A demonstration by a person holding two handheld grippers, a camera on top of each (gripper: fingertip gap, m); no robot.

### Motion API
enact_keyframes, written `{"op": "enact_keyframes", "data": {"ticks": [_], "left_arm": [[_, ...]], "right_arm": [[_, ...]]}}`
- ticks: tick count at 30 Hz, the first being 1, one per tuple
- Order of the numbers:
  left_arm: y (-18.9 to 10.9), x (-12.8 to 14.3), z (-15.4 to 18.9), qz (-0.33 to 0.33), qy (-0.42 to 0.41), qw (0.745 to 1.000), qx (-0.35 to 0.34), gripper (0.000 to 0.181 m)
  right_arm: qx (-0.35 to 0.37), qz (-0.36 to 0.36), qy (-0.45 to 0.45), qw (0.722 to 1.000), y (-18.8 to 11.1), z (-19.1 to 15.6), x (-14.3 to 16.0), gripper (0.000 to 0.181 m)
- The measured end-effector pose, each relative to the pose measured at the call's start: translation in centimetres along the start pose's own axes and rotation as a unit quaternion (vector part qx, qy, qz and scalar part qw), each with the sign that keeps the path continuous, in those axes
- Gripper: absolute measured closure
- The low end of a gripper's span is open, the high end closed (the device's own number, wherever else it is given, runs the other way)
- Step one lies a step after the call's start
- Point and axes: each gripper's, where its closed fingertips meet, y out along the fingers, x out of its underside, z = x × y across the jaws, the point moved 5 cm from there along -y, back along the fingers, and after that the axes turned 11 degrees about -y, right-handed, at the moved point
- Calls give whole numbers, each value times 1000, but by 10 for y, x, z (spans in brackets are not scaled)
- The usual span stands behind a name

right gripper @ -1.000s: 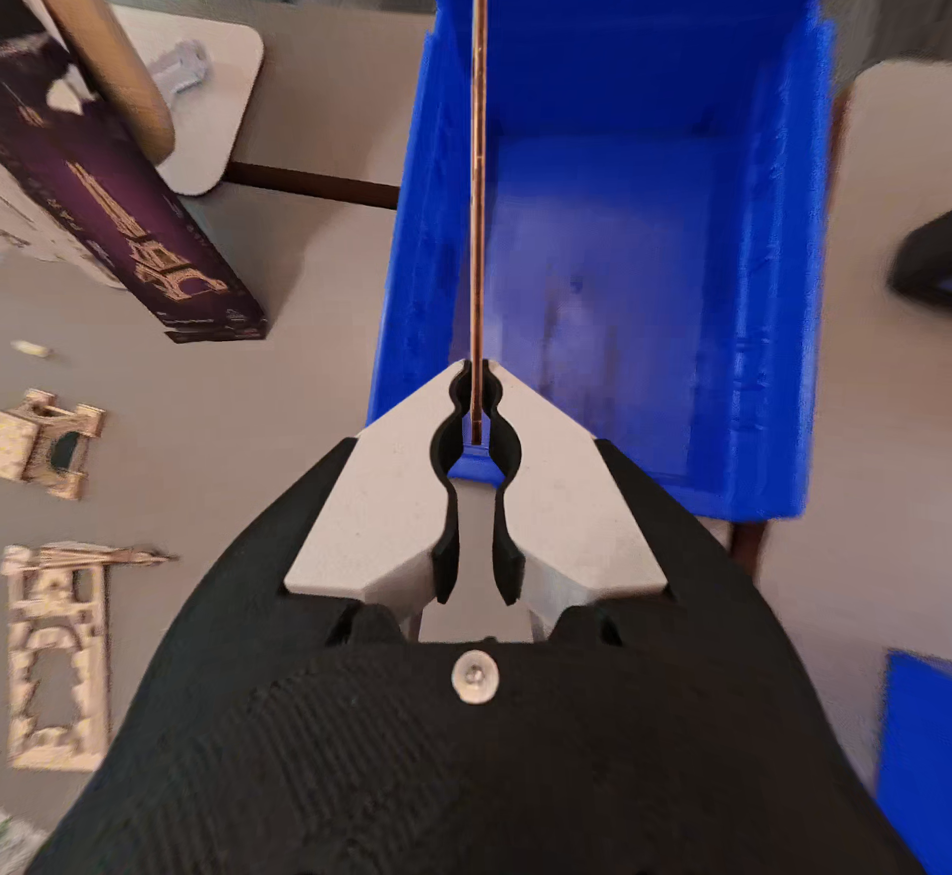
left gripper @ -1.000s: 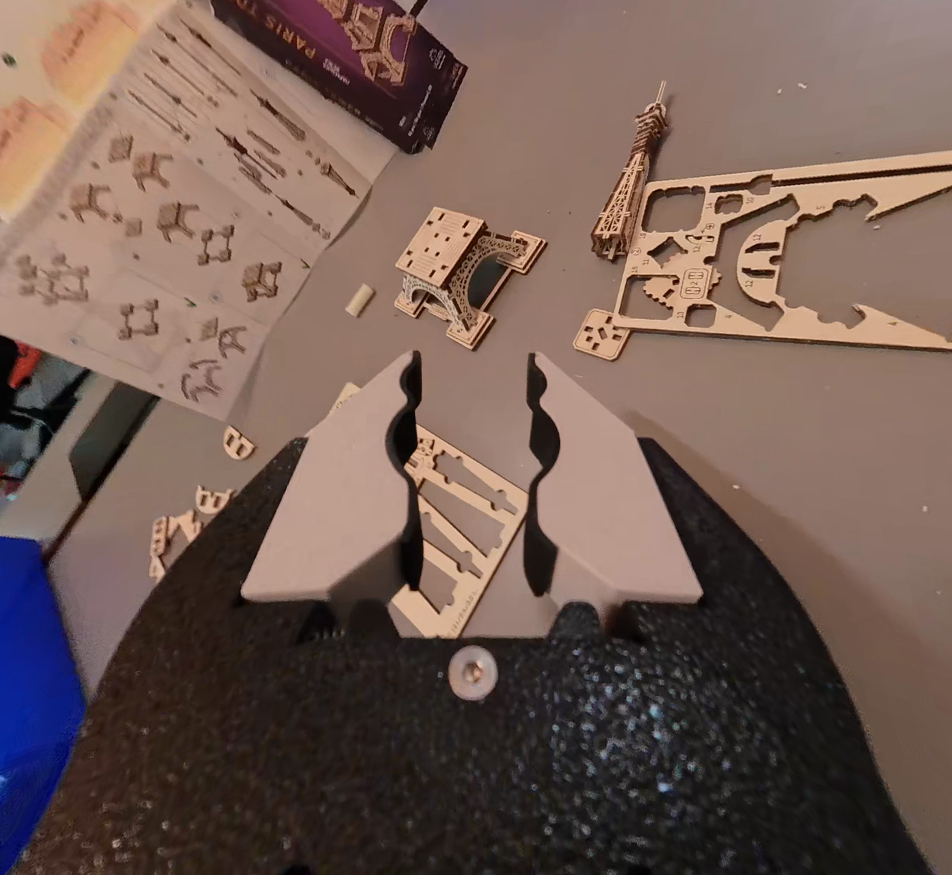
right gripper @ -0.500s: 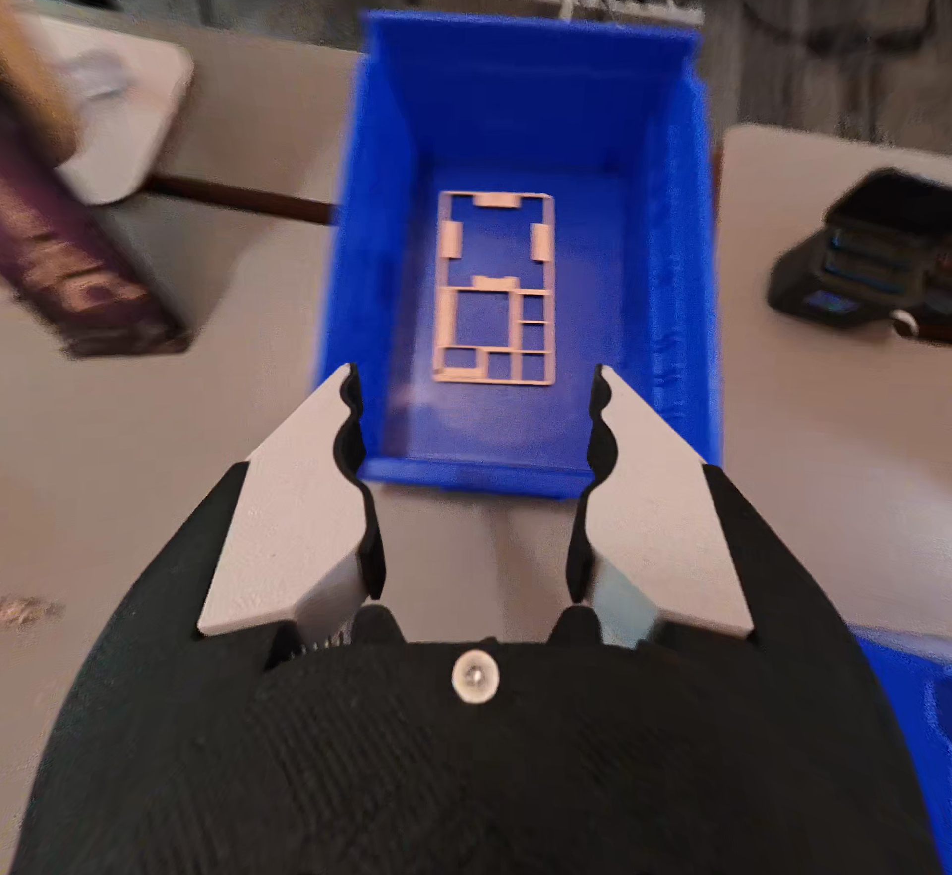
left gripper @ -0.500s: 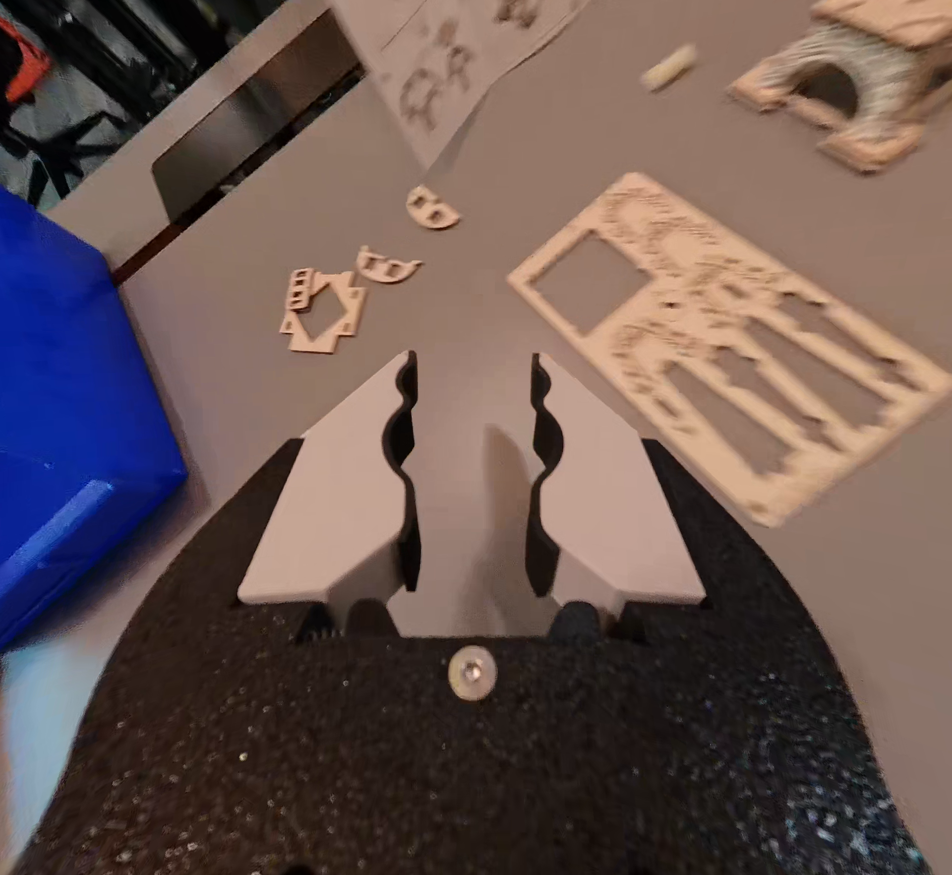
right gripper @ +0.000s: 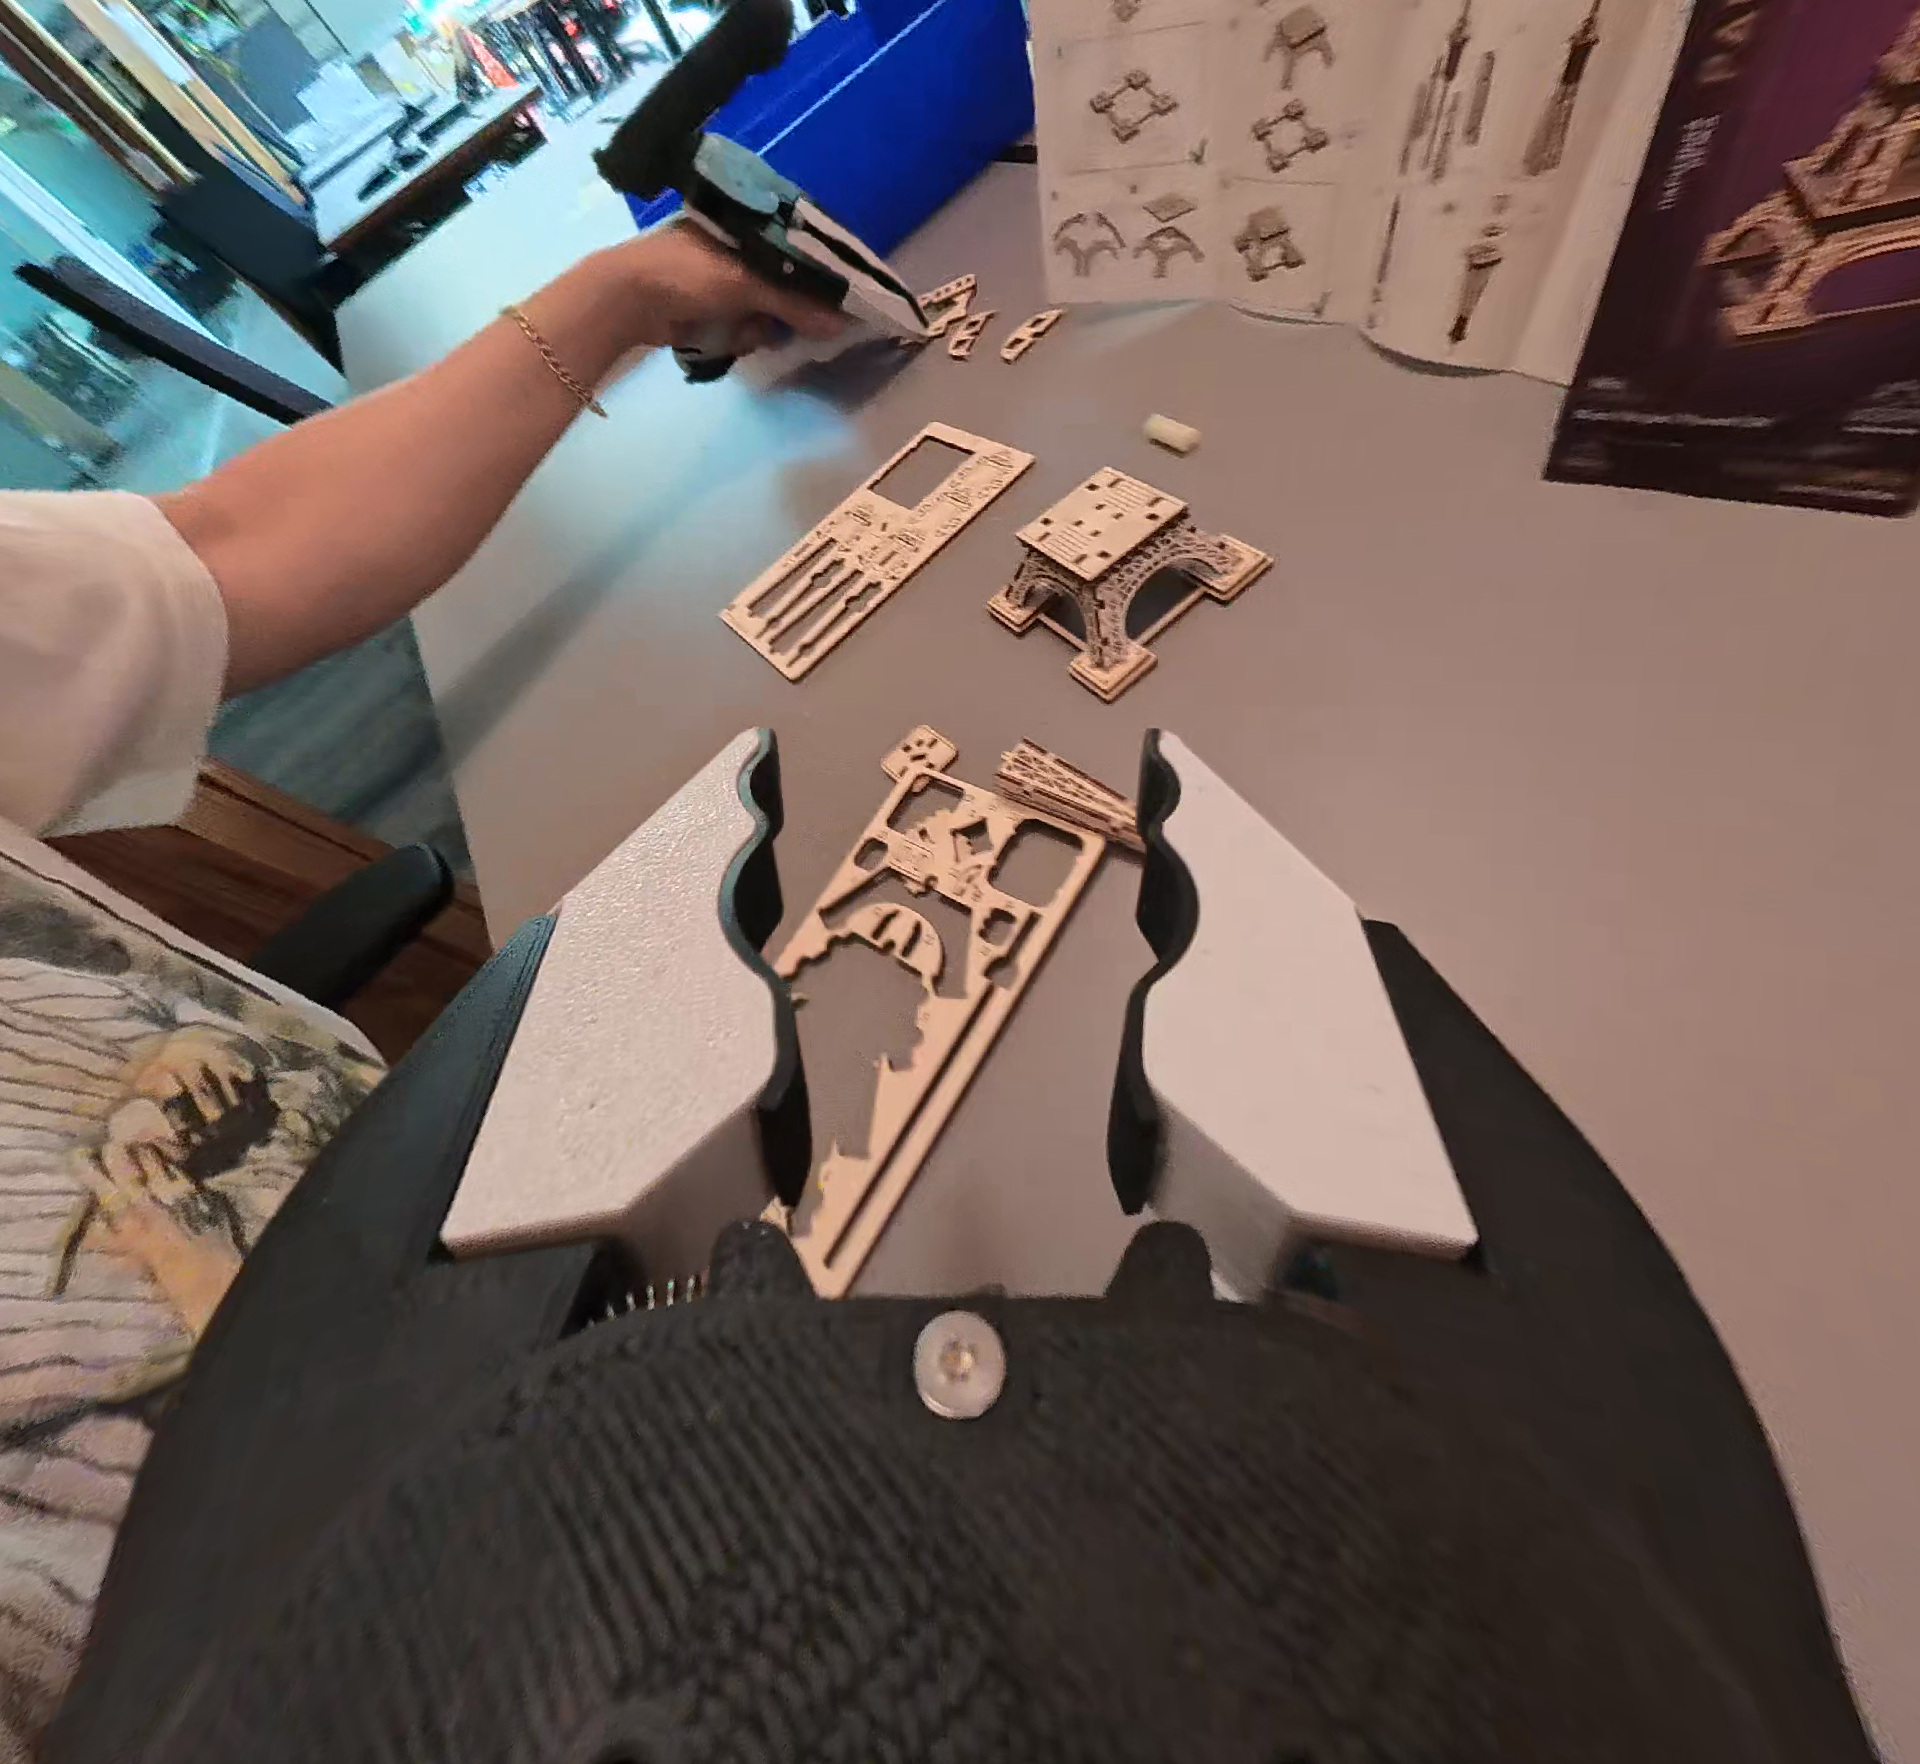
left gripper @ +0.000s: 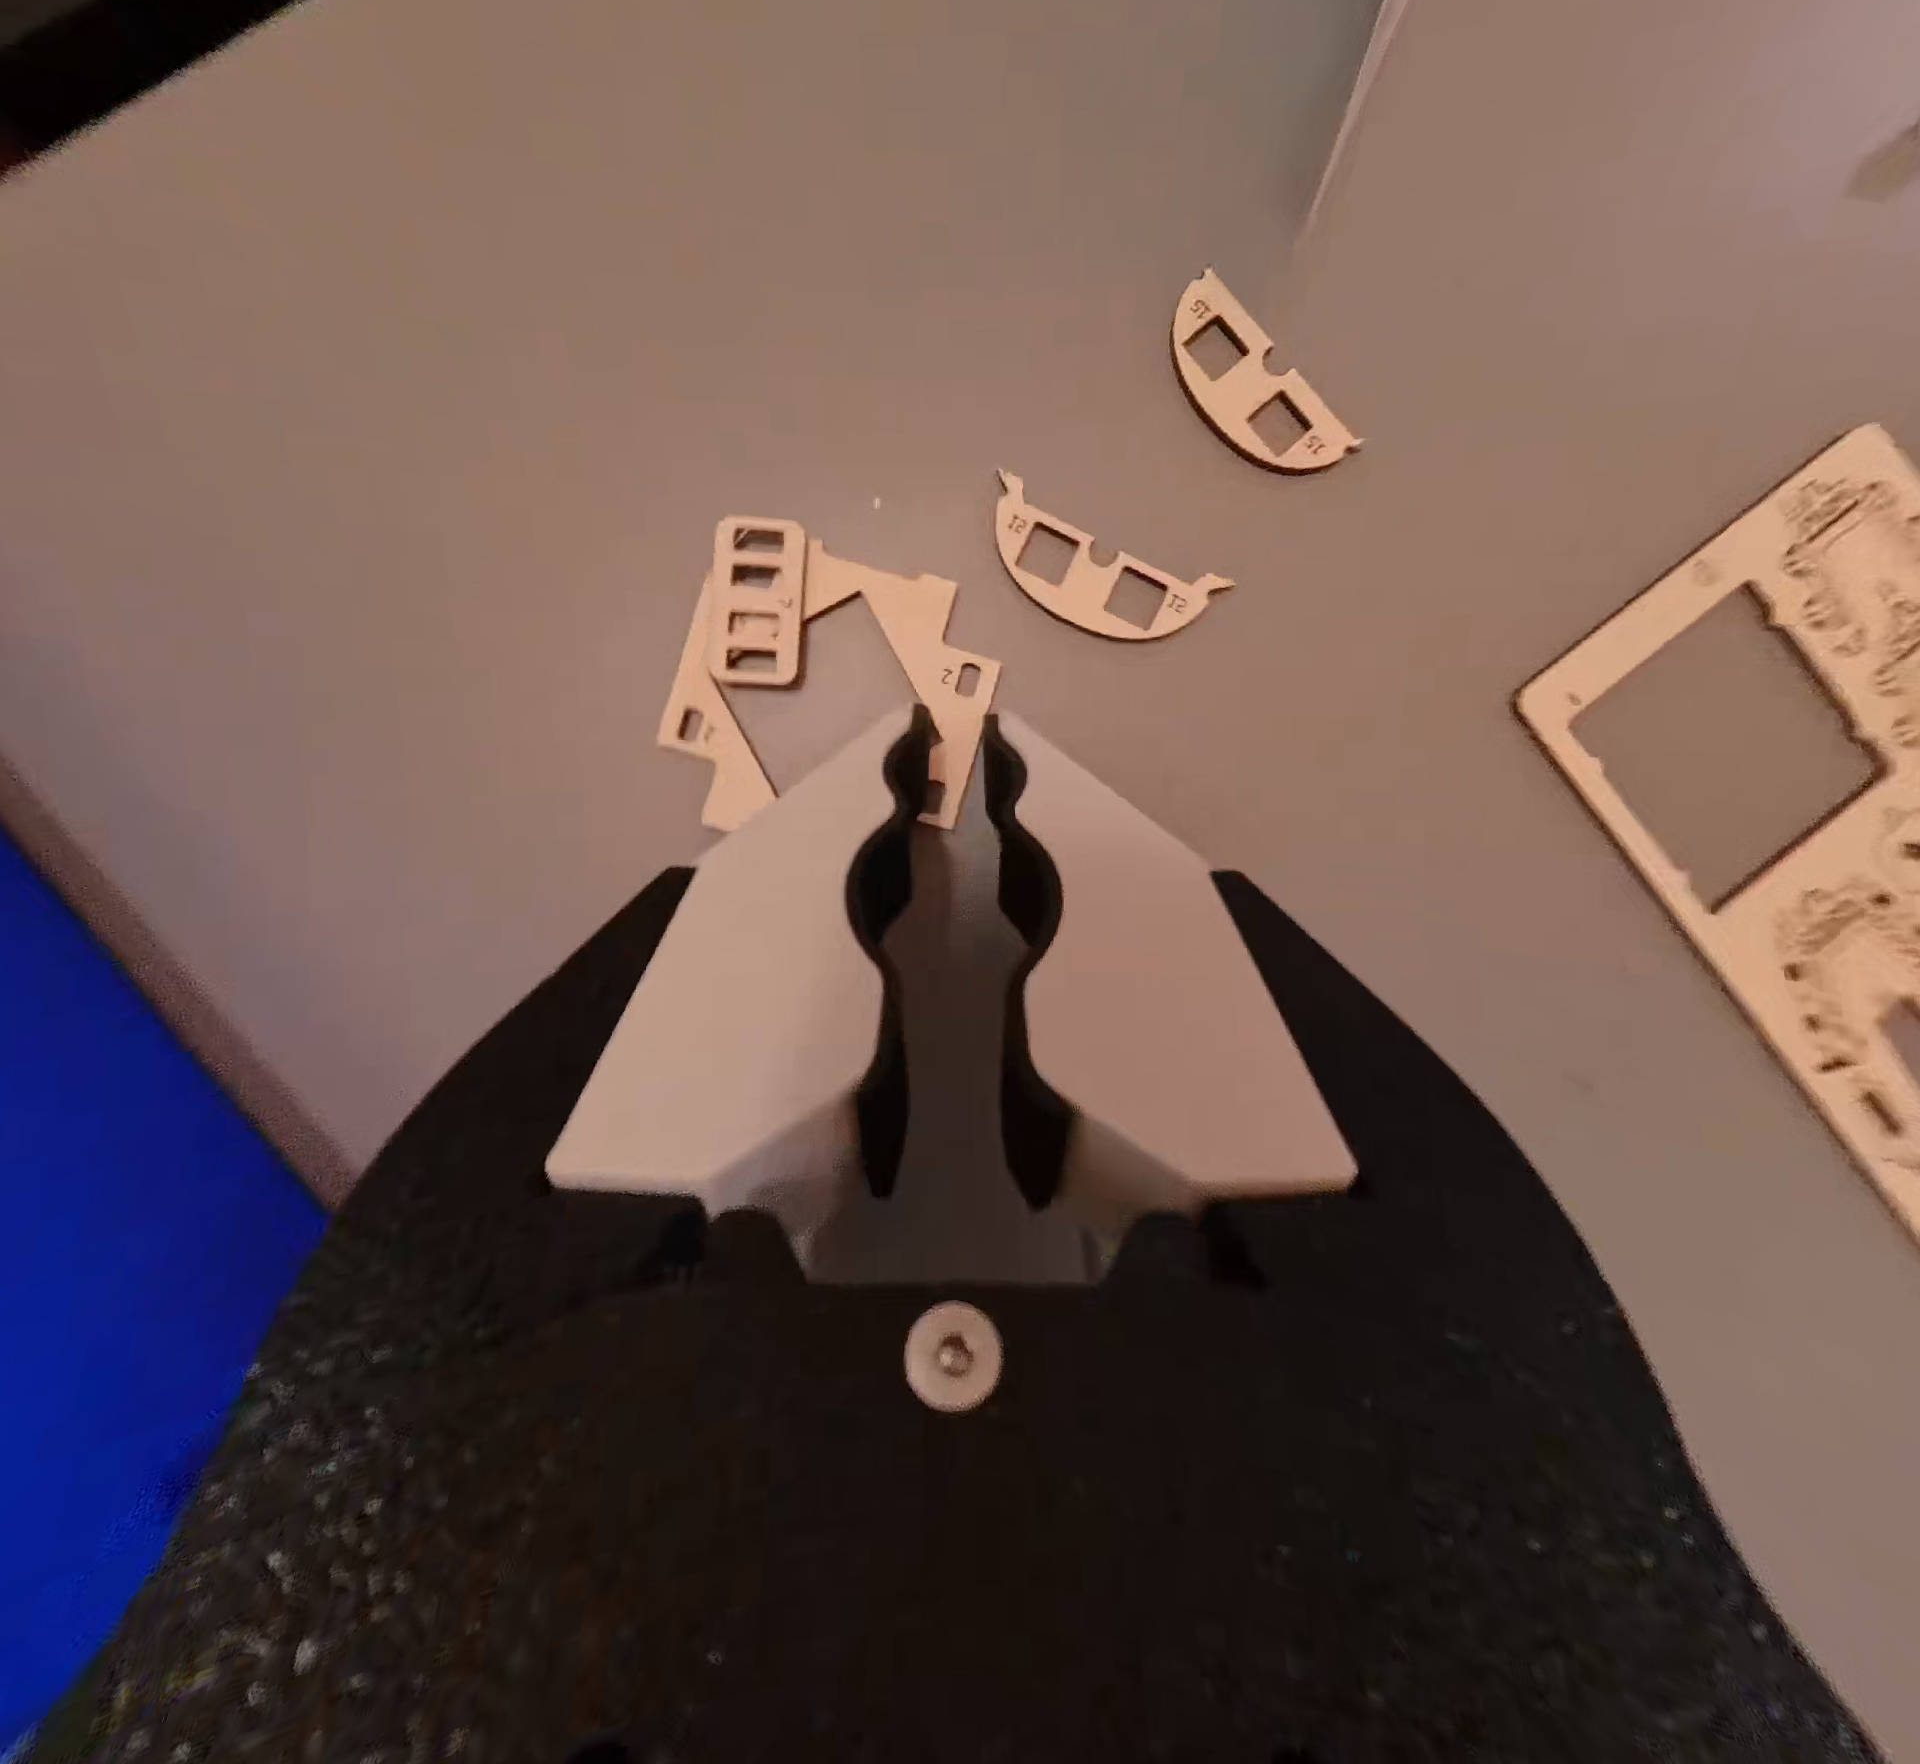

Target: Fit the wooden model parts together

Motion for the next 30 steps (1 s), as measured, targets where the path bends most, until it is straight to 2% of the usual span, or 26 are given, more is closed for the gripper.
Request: {"op": "enact_keyframes", "data": {"ticks": [2, 7, 11, 14, 19, 22, 26, 30], "left_arm": [[-4, 8, 7, 1, -13, 1000, 26, 174], [-24, 39, 36, 70, 129, 988, -41, 175], [-55, 55, 87, 136, 171, 975, -30, 174], [-70, 64, 136, 101, 202, 974, 15, 174], [-88, 54, 202, 53, 265, 960, 73, 174], [-98, 43, 231, 47, 308, 945, 102, 174], [-103, 32, 265, 41, 357, 923, 135, 174], [-99, 25, 291, 33, 393, 906, 153, 174]], "right_arm": [[-10, -1, 12, 1000, 13, -1, 1, 114], [-40, 21, 36, 998, 41, -1, -12, 116], [-75, 26, 71, 994, 78, -6, -21, 120], [-93, 17, 117, 989, 119, -8, -22, 117], [-163, -39, 178, 970, 178, -28, -15, 113], [-195, -10, 227, 954, 182, -30, -23, 114], [-201, 17, 261, 944, 169, -24, -25, 105], [-214, 28, 297, 930, 158, -21, -21, 106]]}}
